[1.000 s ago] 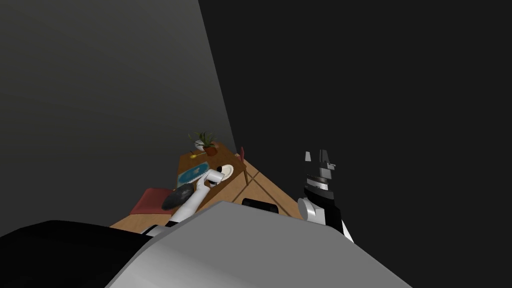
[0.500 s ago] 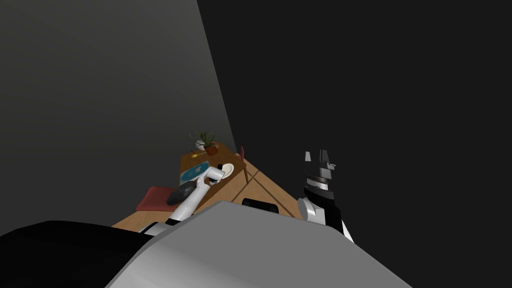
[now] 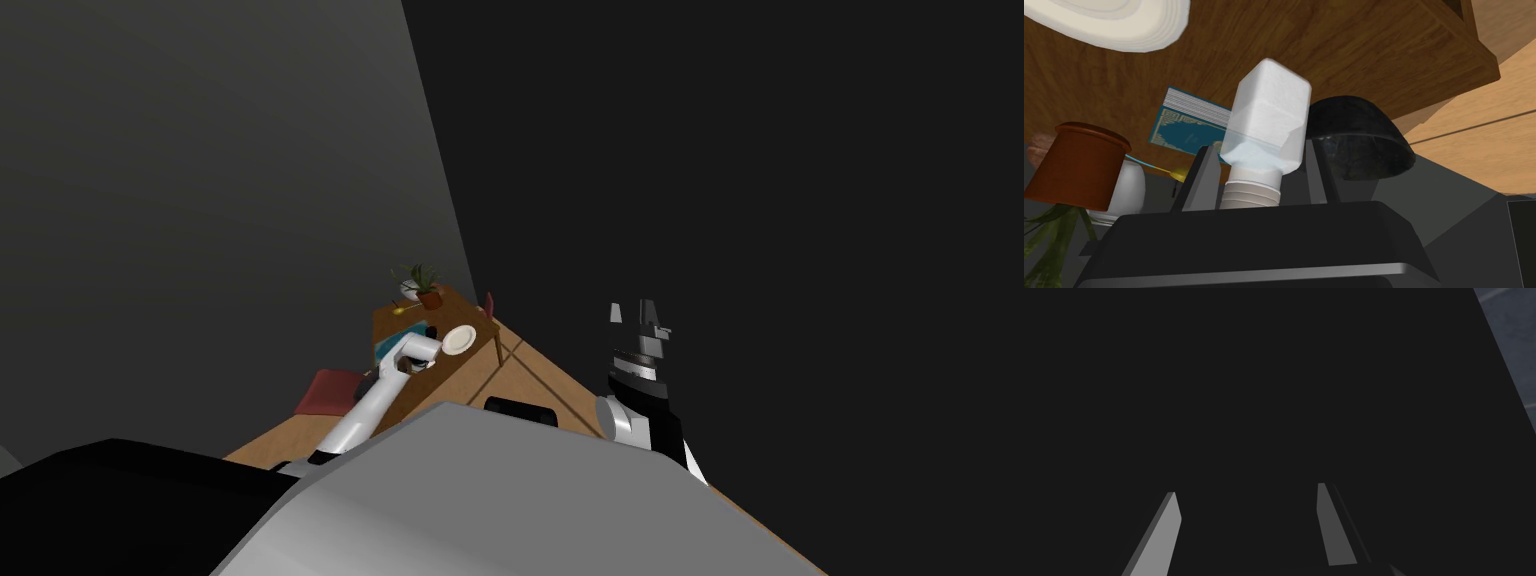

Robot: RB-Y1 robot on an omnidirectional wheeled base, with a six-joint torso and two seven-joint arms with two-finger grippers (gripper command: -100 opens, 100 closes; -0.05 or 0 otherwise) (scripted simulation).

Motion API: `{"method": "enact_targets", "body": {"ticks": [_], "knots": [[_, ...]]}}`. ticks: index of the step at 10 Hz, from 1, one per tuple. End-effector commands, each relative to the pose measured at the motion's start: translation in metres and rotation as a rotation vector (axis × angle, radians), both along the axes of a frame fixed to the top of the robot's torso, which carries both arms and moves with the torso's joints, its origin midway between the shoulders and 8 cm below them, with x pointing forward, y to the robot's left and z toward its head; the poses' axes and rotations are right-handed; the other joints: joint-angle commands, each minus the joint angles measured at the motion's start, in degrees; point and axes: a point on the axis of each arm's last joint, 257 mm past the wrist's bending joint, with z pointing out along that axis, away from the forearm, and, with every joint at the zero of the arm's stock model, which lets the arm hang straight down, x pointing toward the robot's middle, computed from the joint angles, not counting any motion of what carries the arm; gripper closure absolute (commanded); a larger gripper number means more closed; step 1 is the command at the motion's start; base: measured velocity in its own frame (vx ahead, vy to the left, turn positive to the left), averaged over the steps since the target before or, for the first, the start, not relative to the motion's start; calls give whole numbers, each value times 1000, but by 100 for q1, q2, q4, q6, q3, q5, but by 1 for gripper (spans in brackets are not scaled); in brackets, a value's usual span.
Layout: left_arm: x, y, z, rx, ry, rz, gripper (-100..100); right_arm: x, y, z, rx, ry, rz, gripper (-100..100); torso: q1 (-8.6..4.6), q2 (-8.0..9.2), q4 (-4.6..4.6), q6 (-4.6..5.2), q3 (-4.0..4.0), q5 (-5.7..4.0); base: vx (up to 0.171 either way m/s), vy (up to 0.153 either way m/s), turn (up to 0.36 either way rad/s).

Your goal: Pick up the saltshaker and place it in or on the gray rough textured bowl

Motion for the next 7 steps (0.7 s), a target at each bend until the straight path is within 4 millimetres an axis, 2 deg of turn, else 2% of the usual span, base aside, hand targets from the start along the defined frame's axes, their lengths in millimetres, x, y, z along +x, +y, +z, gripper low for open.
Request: {"method": "enact_targets", "body": {"ticks": [1,5,7], "knots": [[-7,5,4,-11,-6,9,100,0,0,0,0,0,0,0,0,0,0,0,0,0,-42,137,26],[-23,17,16,-34,-25,27,100,0,0,0,0,0,0,0,-19,-13,-2,3,-7,-2,-7,115,35],[-34,25,25,-47,-39,35,100,0,0,0,0,0,0,0,-8,-10,-1,5,-6,-1,-30,163,34]]}}
